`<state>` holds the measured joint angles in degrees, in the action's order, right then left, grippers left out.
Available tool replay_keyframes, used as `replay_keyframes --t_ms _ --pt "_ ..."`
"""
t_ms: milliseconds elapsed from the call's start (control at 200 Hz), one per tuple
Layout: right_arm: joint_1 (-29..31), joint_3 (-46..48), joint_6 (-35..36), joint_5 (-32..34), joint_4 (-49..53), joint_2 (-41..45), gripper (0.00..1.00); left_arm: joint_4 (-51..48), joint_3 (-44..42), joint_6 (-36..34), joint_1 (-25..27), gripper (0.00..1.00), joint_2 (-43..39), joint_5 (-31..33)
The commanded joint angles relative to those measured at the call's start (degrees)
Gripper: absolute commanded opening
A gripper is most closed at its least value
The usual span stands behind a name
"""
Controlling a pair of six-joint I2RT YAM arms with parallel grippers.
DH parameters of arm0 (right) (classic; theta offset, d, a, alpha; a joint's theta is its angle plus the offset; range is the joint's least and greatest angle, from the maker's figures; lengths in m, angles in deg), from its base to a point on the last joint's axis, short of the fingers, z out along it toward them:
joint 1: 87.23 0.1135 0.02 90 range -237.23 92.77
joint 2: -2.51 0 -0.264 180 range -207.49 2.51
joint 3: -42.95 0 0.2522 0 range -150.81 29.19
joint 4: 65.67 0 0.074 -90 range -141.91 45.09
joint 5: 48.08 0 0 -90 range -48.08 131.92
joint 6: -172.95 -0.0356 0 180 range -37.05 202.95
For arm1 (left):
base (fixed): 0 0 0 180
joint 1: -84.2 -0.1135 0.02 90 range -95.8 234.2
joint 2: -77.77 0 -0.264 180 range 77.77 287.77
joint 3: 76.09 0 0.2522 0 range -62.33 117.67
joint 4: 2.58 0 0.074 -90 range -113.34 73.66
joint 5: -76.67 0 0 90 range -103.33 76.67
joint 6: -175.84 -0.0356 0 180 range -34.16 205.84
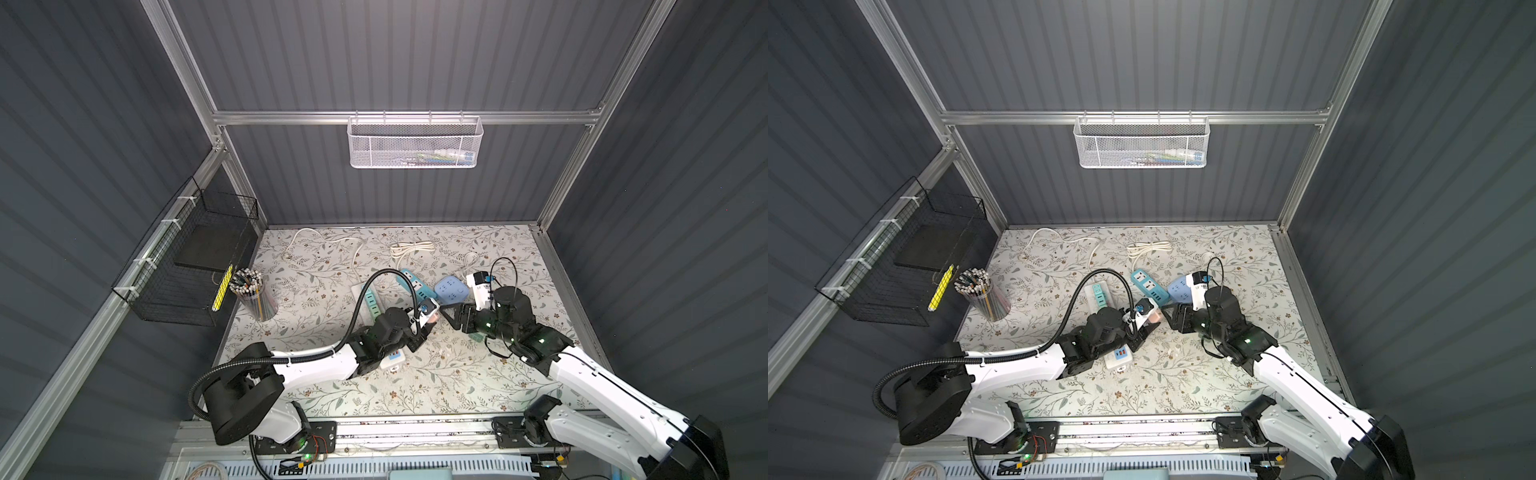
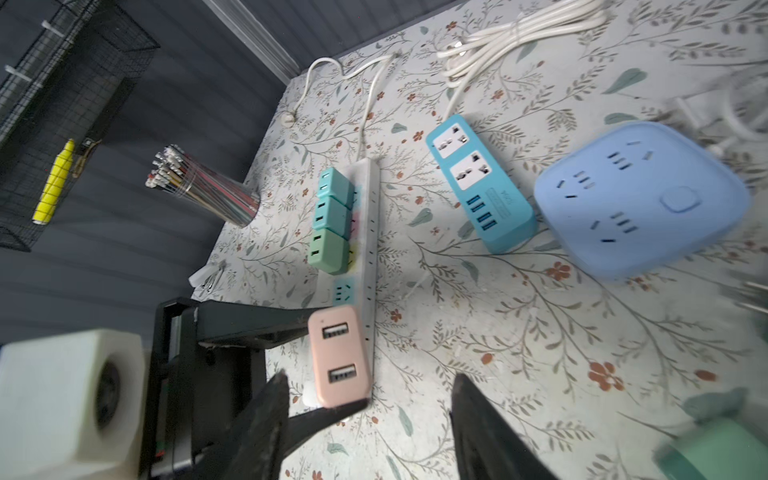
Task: Insert the plug
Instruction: 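Grasp the pink charger with the right gripper while the left releases it, then carry the pink charger over the fourth socket with the right while the left withdraws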
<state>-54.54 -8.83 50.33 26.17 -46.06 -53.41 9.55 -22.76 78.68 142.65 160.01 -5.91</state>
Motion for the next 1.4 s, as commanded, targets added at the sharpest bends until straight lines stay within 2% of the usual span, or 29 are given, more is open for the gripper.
replay_keyframes --t_ms 0,155,295,545,725,890,940,1056,1136,1171,1246,1311,1396 --pt "0.78 -2.28 1.45 -6.36 -1.2 -3.06 0.63 2.46 -0.73 -1.45 0.16 0.17 -0.98 -0.66" --pt "2.06 -3.12 2.35 -6.05 -1.13 -6.22 0.6 2.08 -0.82 -1.03 0.17 0.17 -1.71 -0.74" --pt "2.53 -2.85 2.77 -6.9 -2.07 -7.35 0.5 0.35 -0.05 0.21 0.18 0.18 -2.44 -1.75" --pt "3.01 -3.76 2.42 -7.89 -3.72 -10.9 0.41 -0.29 0.45 0.92 0.2 0.19 -2.02 -3.45" --pt "4.26 -4.39 2.37 -6.12 -4.44 -11.0 0.31 -0.91 0.64 1.04 0.17 0.21 -1.99 -3.19" --pt "4.58 -3.7 1.86 -4.07 -4.56 -9.21 0.26 -2.85 0.65 1.9 0.17 0.34 -3.08 -1.11" --pt "4.74 -3.65 1.9 -4.1 -4.48 -8.62 0.25 -3.68 0.59 2.66 0.17 0.48 -3.6 -0.07" --pt "5.1 -3.82 2.44 -0.02 -3.64 -8.56 0.25 -3.93 -1.34 6.12 0.17 0.65 -7.19 2.88" --pt "5.3 -4.07 2.61 1.74 -2.9 -6.83 0.25 -2.89 -4.75 10.14 0.12 0.75 -12.24 8.33" --pt "5.45 -4.25 2.6 2.2 -2.76 -7.05 0.25 -2.44 -6.51 12.39 0.17 0.77 -14.96 11.85" --pt "6.43 -4.26 2.56 4.0 -3.45 -7.76 0.25 -2.98 -10.91 20.91 0.08 0.85 -21.13 25.32" --pt "7.6 -4.96 2.79 5.33 -3.65 -10.11 0.24 -10.4 -12.64 31.87 0.01 0.94 -26.12 39.61" --pt "10.62 -6.46 2.87 8.62 -4.04 -12.96 0.23 -29.47 -11.92 49.84 -0.15 1.0 -30.63 54.11"
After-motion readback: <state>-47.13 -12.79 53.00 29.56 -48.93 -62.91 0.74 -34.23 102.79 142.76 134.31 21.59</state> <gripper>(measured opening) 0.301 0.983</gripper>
